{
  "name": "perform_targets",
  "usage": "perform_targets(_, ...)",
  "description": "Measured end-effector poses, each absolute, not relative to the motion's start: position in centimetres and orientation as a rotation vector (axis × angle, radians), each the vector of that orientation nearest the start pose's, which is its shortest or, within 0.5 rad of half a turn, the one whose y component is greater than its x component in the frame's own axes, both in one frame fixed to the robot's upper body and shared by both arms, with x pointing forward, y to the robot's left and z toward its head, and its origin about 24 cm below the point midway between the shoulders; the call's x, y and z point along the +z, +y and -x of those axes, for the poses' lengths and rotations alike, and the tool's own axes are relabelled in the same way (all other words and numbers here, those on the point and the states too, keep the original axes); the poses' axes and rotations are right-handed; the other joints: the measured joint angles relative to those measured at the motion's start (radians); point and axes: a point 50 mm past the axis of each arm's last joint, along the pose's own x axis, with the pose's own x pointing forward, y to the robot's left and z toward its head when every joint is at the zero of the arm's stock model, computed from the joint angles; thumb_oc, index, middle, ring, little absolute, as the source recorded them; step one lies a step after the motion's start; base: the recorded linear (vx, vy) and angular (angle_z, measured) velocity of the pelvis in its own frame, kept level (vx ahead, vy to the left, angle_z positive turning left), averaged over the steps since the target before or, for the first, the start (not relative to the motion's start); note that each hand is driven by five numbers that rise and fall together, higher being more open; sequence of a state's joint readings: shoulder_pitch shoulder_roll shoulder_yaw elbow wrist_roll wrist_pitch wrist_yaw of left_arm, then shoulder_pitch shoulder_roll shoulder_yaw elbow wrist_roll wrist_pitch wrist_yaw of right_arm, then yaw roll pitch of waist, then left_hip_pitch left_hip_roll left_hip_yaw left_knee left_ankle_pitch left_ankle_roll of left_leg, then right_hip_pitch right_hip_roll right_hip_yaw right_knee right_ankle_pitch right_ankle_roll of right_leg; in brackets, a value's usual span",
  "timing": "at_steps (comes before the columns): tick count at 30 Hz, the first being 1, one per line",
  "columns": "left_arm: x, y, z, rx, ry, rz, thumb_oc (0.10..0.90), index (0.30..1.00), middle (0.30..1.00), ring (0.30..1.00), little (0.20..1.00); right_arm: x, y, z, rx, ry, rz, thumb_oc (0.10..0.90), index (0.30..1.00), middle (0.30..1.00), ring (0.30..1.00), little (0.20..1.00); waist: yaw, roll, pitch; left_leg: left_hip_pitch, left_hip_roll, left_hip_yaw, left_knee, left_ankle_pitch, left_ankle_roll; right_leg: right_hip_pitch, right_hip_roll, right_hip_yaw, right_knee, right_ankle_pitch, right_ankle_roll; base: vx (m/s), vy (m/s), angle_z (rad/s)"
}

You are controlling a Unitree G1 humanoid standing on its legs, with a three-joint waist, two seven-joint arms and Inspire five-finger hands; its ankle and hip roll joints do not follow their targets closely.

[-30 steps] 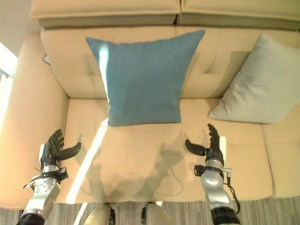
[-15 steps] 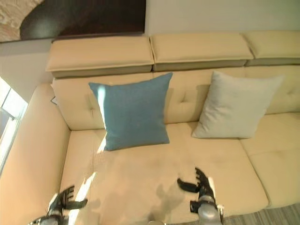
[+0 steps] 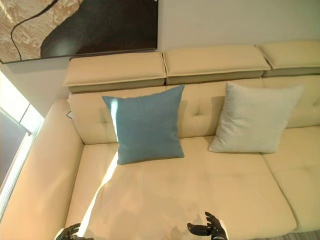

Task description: Pick up all the scattered cushions and arrange them neatly on the sofa.

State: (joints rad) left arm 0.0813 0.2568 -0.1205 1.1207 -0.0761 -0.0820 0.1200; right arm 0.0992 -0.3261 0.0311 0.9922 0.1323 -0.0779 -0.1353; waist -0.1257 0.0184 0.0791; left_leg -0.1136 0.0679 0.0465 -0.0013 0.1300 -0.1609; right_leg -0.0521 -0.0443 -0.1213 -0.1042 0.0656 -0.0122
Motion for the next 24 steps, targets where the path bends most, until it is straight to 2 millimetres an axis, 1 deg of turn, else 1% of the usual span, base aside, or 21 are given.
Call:
perform_targets(1,-15.4,24.3,-9.2,0.187,1.105,-0.289,0.8,0.9,0.9,0.9,0.9,-13.4,-27.6,-10.8,-0.333,0.983,0.264,0.8,0.9,0.9,0.9,0.9,-0.003,-0.027,0.014,-0.014,-0.025,0.006,0.108,-0.073,0.032,0.007,-0.035,-0.009,0.001,0.015,-0.019,-0.04,0.105,-0.11)
perform_targets(2,-15.6,24.2,-9.0,0.184,1.117,-0.285,0.8,0.9,0.9,0.9,0.9,-13.6,-27.5,-10.8,-0.332,0.992,0.261,0.8,0.9,0.9,0.9,0.9,-0.006,-0.064,0.012,-0.001,-0.047,0.016,0.249,-0.152,0.083,0.011,-0.069,-0.008,0.001,0.014,-0.011,-0.03,0.078,-0.13)
perform_targets(3,-15.7,24.0,-8.9,0.183,1.127,-0.283,0.8,0.9,0.9,0.9,0.9,-13.5,-27.6,-10.7,-0.333,0.993,0.264,0.8,0.9,0.9,0.9,0.9,-0.018,-0.063,0.008,0.019,-0.044,0.015,0.297,-0.19,0.076,0.015,-0.072,-0.01,0.001,0.02,-0.014,-0.06,0.124,-0.1)
perform_targets(4,-15.9,23.8,-8.3,0.181,1.144,-0.277,0.8,0.9,0.9,0.9,0.9,-13.5,-27.8,-10.6,-0.338,1.0,0.27,0.8,0.9,0.9,0.9,0.9,-0.027,-0.053,0.005,0.044,-0.029,0.009,0.309,-0.202,0.083,0.025,-0.064,-0.008,0.008,0.014,-0.007,-0.1,0.143,0.23)
perform_targets(5,-16.0,22.8,-8.8,0.155,1.134,-0.268,0.8,0.9,0.9,0.9,0.9,-13.5,-28.6,-9.9,-0.356,1.02,0.288,0.8,0.9,0.9,0.9,0.9,-0.058,-0.021,-0.012,0.099,-0.014,-0.002,0.239,-0.207,0.079,0.02,-0.053,-0.018,0.009,0.018,0.003,-0.1,0.143,0.27)
perform_targets(6,-15.9,22.5,-9.3,0.137,1.123,-0.279,0.8,0.9,0.9,0.9,0.9,-13.6,-28.7,-9.5,-0.367,1.036,0.284,0.8,0.9,0.9,0.9,0.9,-0.06,-0.011,-0.015,0.114,-0.014,-0.001,0.215,-0.215,0.078,0.017,-0.054,-0.021,0.009,0.021,0.008,-0.12,0.172,0.19)
perform_targets(7,-15.9,22.3,-9.5,0.12,1.117,-0.291,0.8,0.9,0.9,0.9,0.9,-13.8,-28.7,-9.3,-0.379,1.048,0.275,0.8,0.9,0.9,0.9,0.9,-0.061,-0.004,-0.017,0.119,-0.015,0.001,0.18,-0.215,0.079,0.01,-0.048,-0.019,0.015,0.026,0.027,-0.11,0.192,0.02)
perform_targets(8,-15.6,22.0,-10.7,0.099,1.081,-0.308,0.8,0.9,0.9,0.9,0.9,-14.0,-28.3,-9.1,-0.376,1.059,0.262,0.8,0.9,0.9,0.9,0.9,-0.068,0.001,-0.022,0.149,-0.015,0.0,0.108,-0.218,0.078,-0.009,-0.054,-0.017,0.029,0.029,0.043,-0.16,0.275,0.0)
perform_targets(10,-15.5,21.9,-11.3,0.074,1.065,-0.337,0.8,0.9,0.9,0.9,0.9,-14.3,-27.7,-9.0,-0.374,1.071,0.246,0.8,0.9,0.9,0.9,0.9,-0.071,-0.002,-0.02,0.162,-0.027,0.002,0.051,-0.216,0.086,-0.02,-0.059,-0.026,0.032,0.035,0.064,-0.13,0.203,0.1)
perform_targets(11,-15.4,21.6,-11.9,0.066,1.049,-0.337,0.8,0.9,0.9,0.9,0.9,-14.6,-27.0,-9.1,-0.363,1.082,0.23,0.8,0.9,0.9,0.9,0.9,-0.082,0.001,-0.022,0.179,-0.029,0.0,-0.008,-0.22,0.107,-0.039,-0.062,-0.033,0.034,0.039,0.085,-0.17,0.194,0.12)
perform_targets(12,-15.3,21.6,-12.3,0.064,1.038,-0.342,0.8,0.9,0.9,0.9,0.9,-14.8,-26.5,-8.9,-0.357,1.092,0.22,0.8,0.9,0.9,0.9,0.9,-0.081,-0.006,-0.021,0.177,-0.037,-0.002,-0.022,-0.22,0.118,-0.051,-0.07,-0.028,0.036,0.048,0.088,-0.17,0.194,0.04)
perform_targets(13,-15.1,21.8,-12.7,0.063,1.031,-0.352,0.8,0.9,0.9,0.9,0.9,-15.1,-25.9,-8.9,-0.35,1.101,0.207,0.8,0.9,0.9,0.9,0.9,-0.079,-0.021,-0.017,0.171,-0.05,0.0,-0.022,-0.216,0.124,-0.064,-0.082,-0.017,0.043,0.055,0.095,-0.16,0.191,-0.18)
perform_targets(14,-14.9,22.3,-13.0,0.064,1.024,-0.375,0.8,0.9,0.9,0.9,0.9,-15.4,-24.7,-9.3,-0.321,1.116,0.191,0.8,0.9,0.9,0.9,0.9,-0.074,-0.047,0.0,0.159,-0.072,0.002,-0.017,-0.215,0.131,-0.094,-0.104,-0.003,0.066,0.051,0.116,-0.15,0.164,-0.23)
perform_targets(15,-14.9,22.6,-12.8,0.069,1.028,-0.381,0.8,0.9,0.9,0.9,0.9,-15.6,-24.2,-9.3,-0.304,1.123,0.189,0.8,0.9,0.9,0.9,0.9,-0.071,-0.062,0.001,0.158,-0.087,0.008,-0.024,-0.209,0.144,-0.106,-0.115,0.008,0.068,0.068,0.119,-0.15,0.164,-0.29)
perform_targets(17,-14.9,23.1,-12.6,0.085,1.034,-0.394,0.8,0.9,0.9,0.9,0.9,-15.8,-23.4,-9.4,-0.272,1.129,0.194,0.8,0.9,0.9,0.9,0.9,-0.055,-0.082,0.01,0.158,-0.101,0.034,-0.028,-0.205,0.15,-0.12,-0.126,0.03,0.067,0.083,0.131,-0.17,0.068,-0.31)
perform_targets(18,-14.9,23.4,-12.3,0.094,1.044,-0.399,0.8,0.9,0.9,0.9,0.9,-15.8,-23.2,-9.4,-0.259,1.131,0.199,0.8,0.9,0.9,0.9,0.9,-0.053,-0.087,0.013,0.161,-0.105,0.042,-0.033,-0.205,0.15,-0.122,-0.131,0.039,0.066,0.079,0.143,-0.28,0.1,-0.21)
perform_targets(19,-14.9,23.8,-11.9,0.1,1.054,-0.408,0.8,0.9,0.9,0.9,0.9,-15.9,-23.0,-9.1,-0.248,1.141,0.207,0.8,0.9,0.9,0.9,0.9,-0.054,-0.098,0.013,0.159,-0.112,0.044,-0.03,-0.203,0.153,-0.126,-0.137,0.044,0.07,0.091,0.143,-0.33,0.161,-0.25)
perform_targets(20,-14.9,24.9,-11.2,0.133,1.073,-0.413,0.8,0.9,0.9,0.9,0.9,-15.9,-22.9,-9.5,-0.235,1.137,0.217,0.8,0.9,0.9,0.9,0.9,-0.046,-0.114,0.019,0.128,-0.12,0.059,0.007,-0.204,0.157,-0.151,-0.139,0.05,0.071,0.146,0.146,-0.27,0.142,-0.23)
perform_targets(22,-14.9,25.6,-10.6,0.185,1.091,-0.391,0.8,0.9,0.9,0.9,0.9,-15.8,-23.0,-9.7,-0.246,1.131,0.215,0.8,0.9,0.9,0.9,0.9,-0.038,-0.113,0.022,0.121,-0.114,0.073,0.01,-0.21,0.199,-0.153,-0.131,0.045,0.055,0.189,0.155,-0.19,0.099,-0.25)
perform_targets(23,-14.9,25.9,-10.4,0.202,1.104,-0.39,0.8,0.9,0.9,0.9,0.9,-15.9,-23.2,-9.6,-0.252,1.14,0.216,0.8,0.9,0.9,0.9,0.9,-0.014,-0.094,0.032,0.136,-0.093,0.086,-0.017,-0.198,0.221,-0.166,-0.121,0.044,0.155,0.093,0.167,-0.12,0.047,-0.01)
perform_targets(24,-14.8,26.1,-10.5,0.209,1.099,-0.4,0.8,0.9,0.9,0.9,0.9,-16.1,-23.2,-8.8,-0.255,1.183,0.217,0.8,0.9,0.9,0.9,0.9,0.025,-0.064,0.036,0.15,-0.046,0.071,-0.026,-0.182,0.213,-0.17,-0.077,0.043,0.424,-0.09,0.184,-0.22,0.011,0.14)
